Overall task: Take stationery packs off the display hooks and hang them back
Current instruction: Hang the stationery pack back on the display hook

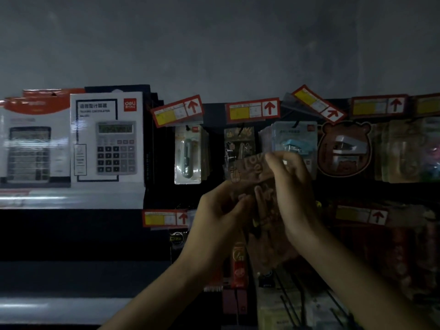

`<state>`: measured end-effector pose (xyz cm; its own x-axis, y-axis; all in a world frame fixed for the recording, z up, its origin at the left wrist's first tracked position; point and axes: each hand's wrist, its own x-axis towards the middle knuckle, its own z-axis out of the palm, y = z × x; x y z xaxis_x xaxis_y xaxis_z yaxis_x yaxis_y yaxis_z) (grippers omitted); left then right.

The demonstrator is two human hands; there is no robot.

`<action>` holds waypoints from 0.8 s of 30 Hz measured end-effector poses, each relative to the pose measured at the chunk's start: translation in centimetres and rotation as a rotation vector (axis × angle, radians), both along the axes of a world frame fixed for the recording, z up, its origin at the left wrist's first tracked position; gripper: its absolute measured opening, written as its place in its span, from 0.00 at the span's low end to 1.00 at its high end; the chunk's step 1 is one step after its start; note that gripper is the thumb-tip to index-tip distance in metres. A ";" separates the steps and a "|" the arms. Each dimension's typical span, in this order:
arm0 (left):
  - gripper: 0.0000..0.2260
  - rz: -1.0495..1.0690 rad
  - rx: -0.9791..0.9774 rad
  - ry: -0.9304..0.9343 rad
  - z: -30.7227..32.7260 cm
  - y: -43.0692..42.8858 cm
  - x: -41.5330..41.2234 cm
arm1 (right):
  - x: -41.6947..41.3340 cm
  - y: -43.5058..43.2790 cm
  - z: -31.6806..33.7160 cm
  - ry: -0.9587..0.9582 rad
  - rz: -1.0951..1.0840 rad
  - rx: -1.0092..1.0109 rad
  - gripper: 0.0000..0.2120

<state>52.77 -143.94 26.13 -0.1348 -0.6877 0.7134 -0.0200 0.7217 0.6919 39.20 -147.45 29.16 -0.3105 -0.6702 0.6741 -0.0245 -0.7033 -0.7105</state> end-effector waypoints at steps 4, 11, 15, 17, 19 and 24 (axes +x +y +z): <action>0.09 0.029 0.048 0.017 0.7 -0.8 1.3 | -0.9 0.6 -0.6 0.147 0.088 0.148 0.16; 0.08 0.006 0.104 0.062 3.6 -3.4 2.3 | -2.7 1.2 -2.1 0.270 0.319 0.251 0.09; 0.09 0.111 0.032 0.003 4.9 -4.3 1.7 | -3.3 0.1 -2.0 0.153 0.280 0.218 0.09; 0.11 0.378 -0.221 -0.170 5.7 -5.1 1.8 | -3.7 -0.3 -1.8 0.107 0.254 0.193 0.09; 0.14 0.761 -0.555 -0.396 7.1 -5.7 2.4 | -4.2 -0.9 -1.7 0.064 0.231 0.176 0.08; 0.31 1.199 -1.064 -0.780 11.1 -7.3 3.6 | -4.6 -1.5 -1.7 0.050 0.149 0.160 0.06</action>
<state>56.33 -151.21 37.24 -0.4465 0.0166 0.8947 -0.8831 0.1529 -0.4435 34.59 -148.93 27.48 -0.1689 -0.8058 0.5676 0.0335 -0.5802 -0.8138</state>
